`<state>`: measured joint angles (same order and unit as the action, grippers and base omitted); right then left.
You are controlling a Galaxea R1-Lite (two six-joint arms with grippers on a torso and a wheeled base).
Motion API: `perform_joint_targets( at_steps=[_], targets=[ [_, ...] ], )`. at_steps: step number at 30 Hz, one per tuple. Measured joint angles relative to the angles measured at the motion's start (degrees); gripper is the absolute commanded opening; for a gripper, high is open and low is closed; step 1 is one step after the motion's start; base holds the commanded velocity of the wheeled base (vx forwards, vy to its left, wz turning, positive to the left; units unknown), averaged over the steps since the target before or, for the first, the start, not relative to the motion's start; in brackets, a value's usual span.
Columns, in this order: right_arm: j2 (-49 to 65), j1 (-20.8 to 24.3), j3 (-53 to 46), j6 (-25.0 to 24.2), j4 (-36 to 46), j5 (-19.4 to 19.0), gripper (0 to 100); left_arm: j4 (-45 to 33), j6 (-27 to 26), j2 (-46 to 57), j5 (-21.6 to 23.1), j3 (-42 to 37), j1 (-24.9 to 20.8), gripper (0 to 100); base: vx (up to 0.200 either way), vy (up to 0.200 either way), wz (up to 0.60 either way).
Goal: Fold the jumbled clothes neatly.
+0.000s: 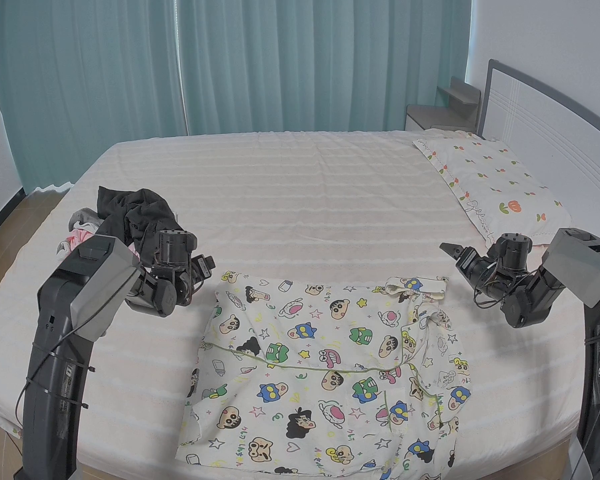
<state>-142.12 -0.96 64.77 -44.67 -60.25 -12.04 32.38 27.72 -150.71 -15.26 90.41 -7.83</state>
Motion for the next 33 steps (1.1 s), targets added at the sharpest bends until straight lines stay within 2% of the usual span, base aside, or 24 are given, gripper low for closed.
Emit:
perform_joint_targets(
  at_steps=[4,7,14,18,22,23,28,33],
  targets=[
    [0.85,-1.27,-1.54,-0.3,0.8,0.34,100,-0.06,1.87,2.58,2.0,-3.15,0.33,100,0.0,0.0,0.0],
    [2.07,-2.32,-5.53,1.69,0.91,-1.63,100,-0.02,4.02,5.36,4.71,-6.81,0.67,100,0.0,0.0,0.0],
    [5.85,-6.5,-20.35,14.42,1.01,-11.41,100,1.15,12.31,15.7,12.23,-22.65,0.8,100,0.0,0.0,0.0],
    [6.86,-8.46,-25.72,22.28,0.91,-14.64,100,3.8,18.13,21.82,15.88,-32.44,0.78,100,0.0,0.0,0.0],
    [7.06,-9.48,-29.35,27.21,0.83,-16.8,100,10.34,23.82,26.67,17.86,-41.33,-0.09,100,0.0,0.0,0.0],
    [7.0,-9.51,-30.43,28.83,0.8,-17.43,100,14.48,26.04,28.5,18.43,-45.15,-0.85,100,0.0,0.0,0.0],
    [6.58,-8.92,-31.56,32.66,0.69,-18.12,100,20.27,28.31,30.73,19.11,-50.66,-2.39,100,0.0,0.0,0.0],
    [5.66,-6.63,-32.31,36.3,0.68,-18.53,100,21.87,29.15,31.65,19.49,-53.18,-3.39,100,0.0,0.0,0.0]
  ],
)
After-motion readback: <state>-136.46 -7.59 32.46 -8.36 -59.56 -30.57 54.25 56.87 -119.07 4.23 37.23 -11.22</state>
